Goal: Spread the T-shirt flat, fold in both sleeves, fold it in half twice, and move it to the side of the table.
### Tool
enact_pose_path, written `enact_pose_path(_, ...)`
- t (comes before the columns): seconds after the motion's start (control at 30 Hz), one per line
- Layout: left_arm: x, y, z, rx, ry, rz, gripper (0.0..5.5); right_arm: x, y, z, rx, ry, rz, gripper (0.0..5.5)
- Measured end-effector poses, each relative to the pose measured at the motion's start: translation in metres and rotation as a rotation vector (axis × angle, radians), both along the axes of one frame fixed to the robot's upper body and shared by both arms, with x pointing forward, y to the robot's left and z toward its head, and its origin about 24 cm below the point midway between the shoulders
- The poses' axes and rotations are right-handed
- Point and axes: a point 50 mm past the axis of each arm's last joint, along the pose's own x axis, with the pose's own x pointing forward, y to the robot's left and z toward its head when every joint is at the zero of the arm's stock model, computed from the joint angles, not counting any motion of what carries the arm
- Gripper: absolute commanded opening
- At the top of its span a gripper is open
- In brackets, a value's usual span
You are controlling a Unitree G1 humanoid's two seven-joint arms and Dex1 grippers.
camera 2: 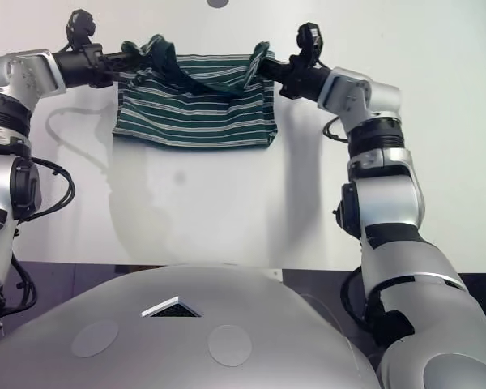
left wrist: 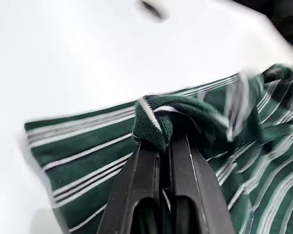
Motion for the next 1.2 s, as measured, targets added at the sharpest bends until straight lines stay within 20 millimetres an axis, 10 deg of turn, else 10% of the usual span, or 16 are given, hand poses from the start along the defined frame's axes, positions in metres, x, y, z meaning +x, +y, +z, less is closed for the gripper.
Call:
enact_pose_path(0.37,0.005,0.026,-0.004,0.154,-0.173,0.191,1.00,0.023,-0.048,0.011,0.044,-0.008,-0.488,0.75)
enact_pose_path(0.53,-0.007,-0.015,0.039,-0.101,-0.392,-0.195,0.42,0.021,-0.019,0.022,-0.169,-0.290,-0.122,0.00)
enact_pose_path(0.67,-0.059,-0.056,0.019,-0.083,-0.254,-0.623,0.04,0.012,0.016,0.011,-0.331,-0.409,0.176,0.00)
enact_pose_path(0.8,-0.087,-0.051,-0.012,0.174,-0.142,-0.790,0.04,0.014,0.022,-0.005,-0.622,-0.452,0.292,0.00)
enact_pose_path(1.0,-0.070,-0.041,-0.006,0.404,-0.220,-0.891,0.04,0.010,0.006,0.006,-0.893,-0.556,0.689,0.00)
enact_pose_path(1.2,-0.010,-0.013,0.011,0.708,-0.286,-0.832,0.04,-0.056,0.017,0.021,-0.597,-0.527,1.147,0.00)
